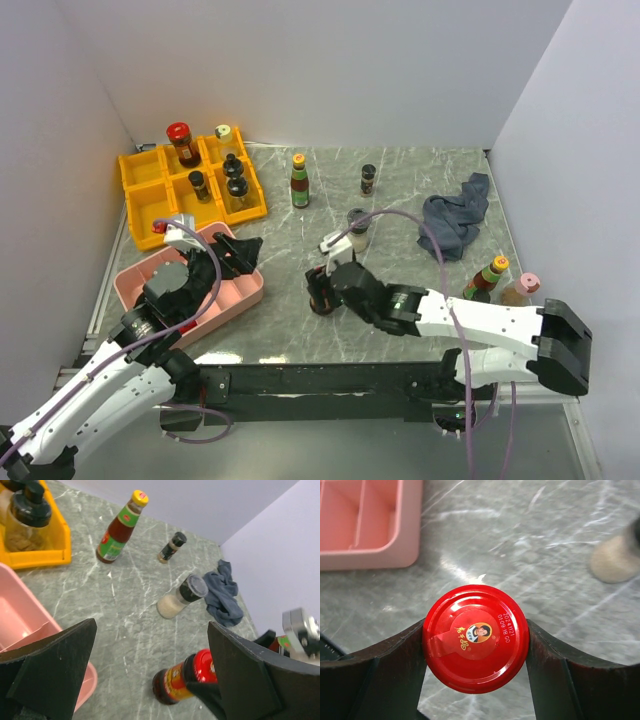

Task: Organize the condiment bottles
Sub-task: Place the bottle at the center of the board.

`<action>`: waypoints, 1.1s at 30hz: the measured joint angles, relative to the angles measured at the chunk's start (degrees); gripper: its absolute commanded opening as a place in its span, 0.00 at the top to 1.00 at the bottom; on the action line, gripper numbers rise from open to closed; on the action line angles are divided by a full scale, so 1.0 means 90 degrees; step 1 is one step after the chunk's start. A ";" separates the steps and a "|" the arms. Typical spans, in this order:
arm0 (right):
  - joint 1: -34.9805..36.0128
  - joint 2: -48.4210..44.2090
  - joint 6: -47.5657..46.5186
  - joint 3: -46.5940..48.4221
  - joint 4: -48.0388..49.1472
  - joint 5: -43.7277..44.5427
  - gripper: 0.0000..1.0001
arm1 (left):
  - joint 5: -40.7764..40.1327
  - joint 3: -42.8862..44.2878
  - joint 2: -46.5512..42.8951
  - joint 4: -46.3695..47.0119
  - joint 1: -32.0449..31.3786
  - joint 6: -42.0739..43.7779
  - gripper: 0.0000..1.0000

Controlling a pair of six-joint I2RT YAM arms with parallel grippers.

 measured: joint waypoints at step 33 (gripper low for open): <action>0.0743 -0.0981 0.0736 0.0216 0.0231 0.1508 0.00 | 0.0714 0.0792 0.1530 -0.0976 -0.0126 0.0279 0.01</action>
